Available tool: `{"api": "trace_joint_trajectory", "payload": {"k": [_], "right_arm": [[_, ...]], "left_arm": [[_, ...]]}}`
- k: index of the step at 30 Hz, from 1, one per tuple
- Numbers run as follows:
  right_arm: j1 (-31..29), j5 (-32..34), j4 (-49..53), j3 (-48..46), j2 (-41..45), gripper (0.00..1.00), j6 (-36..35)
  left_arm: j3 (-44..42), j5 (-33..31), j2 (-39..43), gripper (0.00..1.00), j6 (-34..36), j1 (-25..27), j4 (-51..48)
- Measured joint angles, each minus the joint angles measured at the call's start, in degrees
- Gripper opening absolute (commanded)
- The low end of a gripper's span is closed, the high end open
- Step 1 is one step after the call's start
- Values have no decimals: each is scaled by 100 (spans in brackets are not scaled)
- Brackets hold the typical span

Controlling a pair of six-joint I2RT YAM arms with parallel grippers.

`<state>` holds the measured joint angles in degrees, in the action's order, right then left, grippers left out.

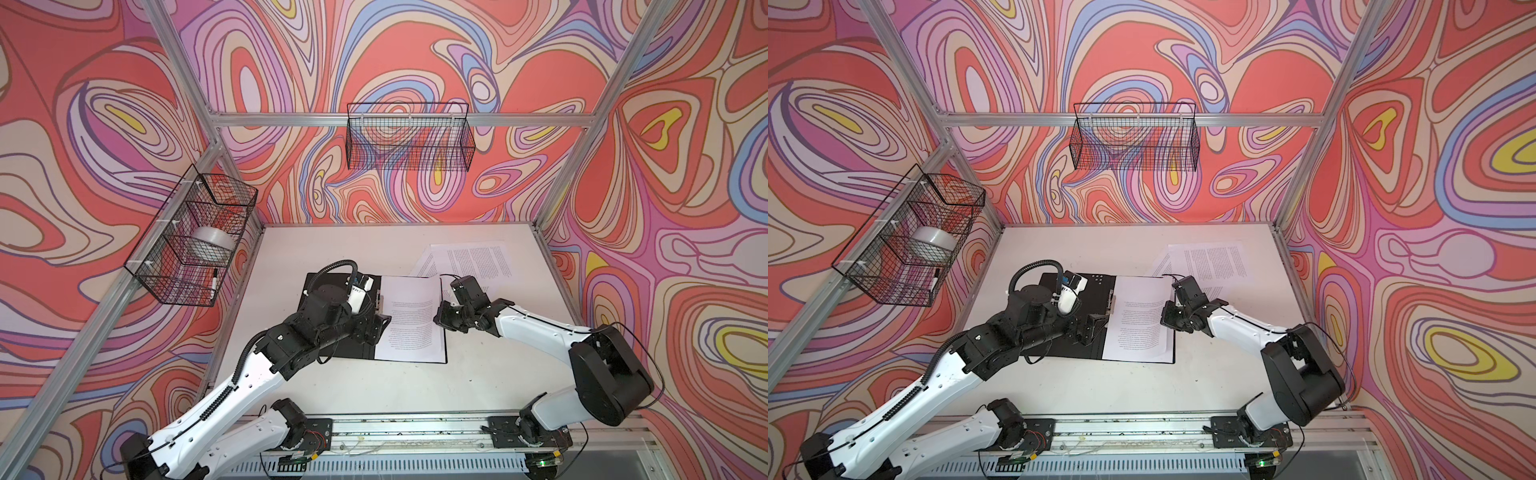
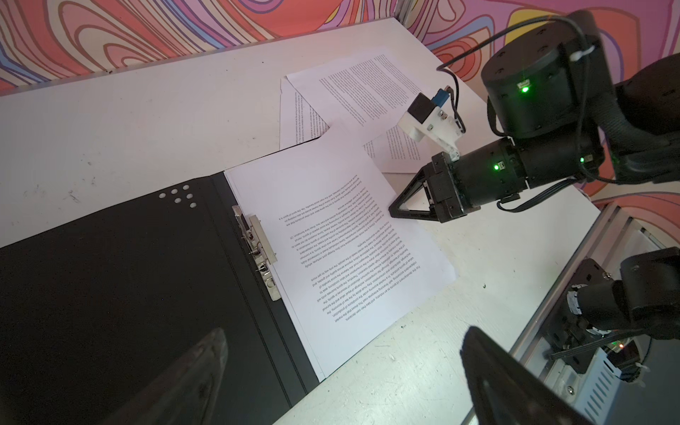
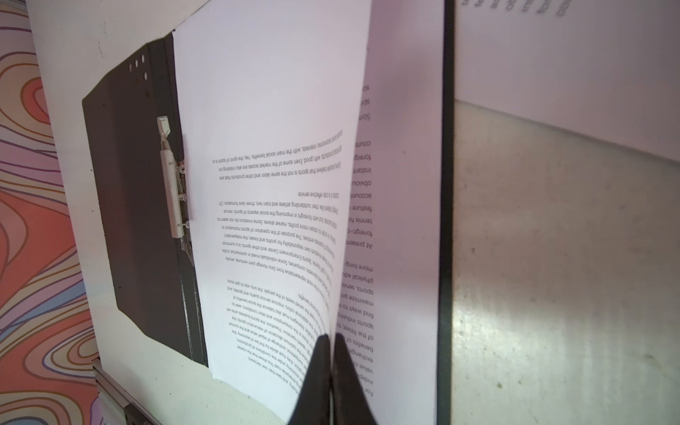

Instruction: Put the files into the folder

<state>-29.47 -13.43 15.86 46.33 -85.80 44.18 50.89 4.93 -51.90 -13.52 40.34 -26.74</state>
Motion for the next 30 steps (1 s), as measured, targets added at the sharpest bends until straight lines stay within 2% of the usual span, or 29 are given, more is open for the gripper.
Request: {"api": "trace_joint_trajectory", "payload": {"k": [30], "right_arm": [[-68, -118, -199, 2, -177, 2, 85]], "left_arm": [[0, 68, -4, 100, 0, 0, 0]]}}
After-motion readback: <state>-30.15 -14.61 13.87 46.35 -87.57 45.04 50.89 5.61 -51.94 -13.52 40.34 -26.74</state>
